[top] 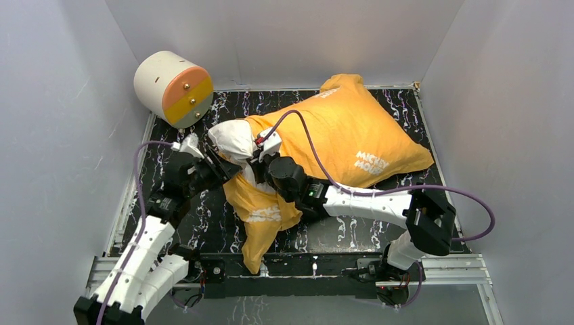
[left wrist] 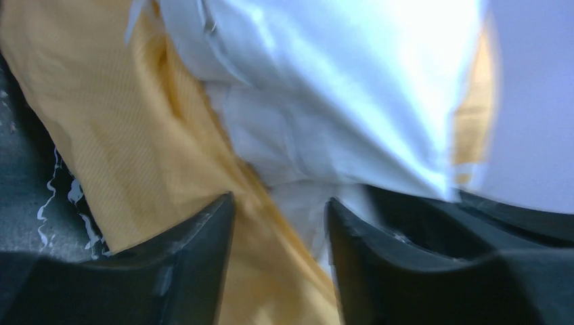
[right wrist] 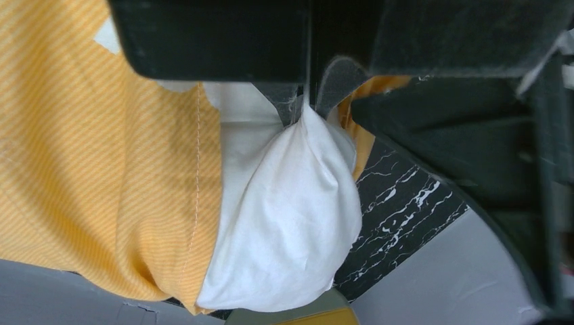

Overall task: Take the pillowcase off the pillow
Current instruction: Remove the pillow from the pillowcase.

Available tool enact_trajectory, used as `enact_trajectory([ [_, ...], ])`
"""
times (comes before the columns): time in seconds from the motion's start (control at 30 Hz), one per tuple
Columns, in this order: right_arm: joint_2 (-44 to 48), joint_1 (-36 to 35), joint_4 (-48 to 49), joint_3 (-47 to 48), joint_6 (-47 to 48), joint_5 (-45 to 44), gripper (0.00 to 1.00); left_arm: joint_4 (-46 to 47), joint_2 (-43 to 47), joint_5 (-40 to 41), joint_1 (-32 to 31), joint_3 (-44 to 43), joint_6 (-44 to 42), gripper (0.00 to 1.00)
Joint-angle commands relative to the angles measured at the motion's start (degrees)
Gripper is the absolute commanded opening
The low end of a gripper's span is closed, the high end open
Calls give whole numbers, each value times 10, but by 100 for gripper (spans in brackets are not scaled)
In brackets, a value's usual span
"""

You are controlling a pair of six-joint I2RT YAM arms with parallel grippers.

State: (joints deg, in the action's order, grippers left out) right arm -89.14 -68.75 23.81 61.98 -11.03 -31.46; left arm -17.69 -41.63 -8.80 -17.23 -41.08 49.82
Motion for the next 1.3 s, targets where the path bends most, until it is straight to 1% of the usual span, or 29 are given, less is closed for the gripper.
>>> enact_trajectory([
  [0.0,39,5,-23,71,-17,5,0,55,-45,-140,-1,79,-9,35],
  [0.07,26,4,-92,104,-28,-3,0,70,-19,-146,-1,132,4,26],
  [0.1,23,5,-110,111,-33,-3,0,92,1,-155,-1,157,19,25],
  [0.13,22,4,-116,110,-33,5,0,123,19,-169,-1,185,35,28],
  [0.17,23,3,-117,106,-30,17,1,154,32,-184,-1,209,56,34],
  [0.23,25,2,-121,99,-25,31,2,195,33,-207,0,238,81,59],
  [0.27,25,2,-129,100,-24,32,2,203,22,-214,-1,244,85,67],
  [0.33,24,-1,-152,112,-22,34,4,213,-8,-225,-1,245,79,76],
  [0.4,22,-1,-174,121,-17,39,8,241,-38,-250,-1,241,75,80],
  [0.43,22,-2,-184,125,-16,41,11,261,-50,-264,-1,240,75,74],
  [0.47,21,-2,-192,128,-14,42,16,270,-58,-270,-1,238,76,58],
  [0.5,21,-2,-205,131,-12,46,28,269,-61,-265,-1,237,76,43],
  [0.53,21,-2,-219,136,-10,51,38,265,-57,-254,-1,236,74,32],
  [0.57,19,-2,-235,141,-5,65,47,256,-49,-240,-1,236,72,10],
  [0.6,16,-2,-266,151,4,74,54,242,-38,-222,-1,236,72,1],
  [0.63,10,-2,-285,166,11,87,59,231,-28,-208,-1,236,69,0],
  [0.7,-10,-2,-357,201,13,86,69,223,-3,-187,-1,239,66,0],
  [0.73,-17,-2,-376,212,14,82,77,225,8,-182,-1,244,69,0],
  [0.8,-29,-2,-389,221,24,94,87,241,30,-174,-1,254,83,0],
  [0.87,-47,-3,-395,229,27,103,91,252,46,-167,0,261,95,0],
  [1.0,-107,-10,-447,274,16,113,93,240,55,-159,-1,255,96,0],
  [1.03,-121,-15,-461,289,12,100,93,238,53,-159,-1,253,95,0],
  [1.07,-132,-19,-468,297,4,64,92,236,52,-159,0,254,96,0],
  [1.1,-156,-23,-464,286,-13,-25,84,229,64,-153,-1,262,104,0],
  [1.17,-174,-30,-450,276,-20,-89,75,210,75,-143,-1,259,105,0],
  [1.2,-186,-32,-442,272,-24,-140,69,193,79,-136,-1,253,103,0],
  [1.23,-197,-34,-442,274,-27,-182,63,182,80,-130,-1,248,97,0],
  [1.27,-208,-35,-452,284,-39,-220,53,160,81,-127,0,243,90,0],
])
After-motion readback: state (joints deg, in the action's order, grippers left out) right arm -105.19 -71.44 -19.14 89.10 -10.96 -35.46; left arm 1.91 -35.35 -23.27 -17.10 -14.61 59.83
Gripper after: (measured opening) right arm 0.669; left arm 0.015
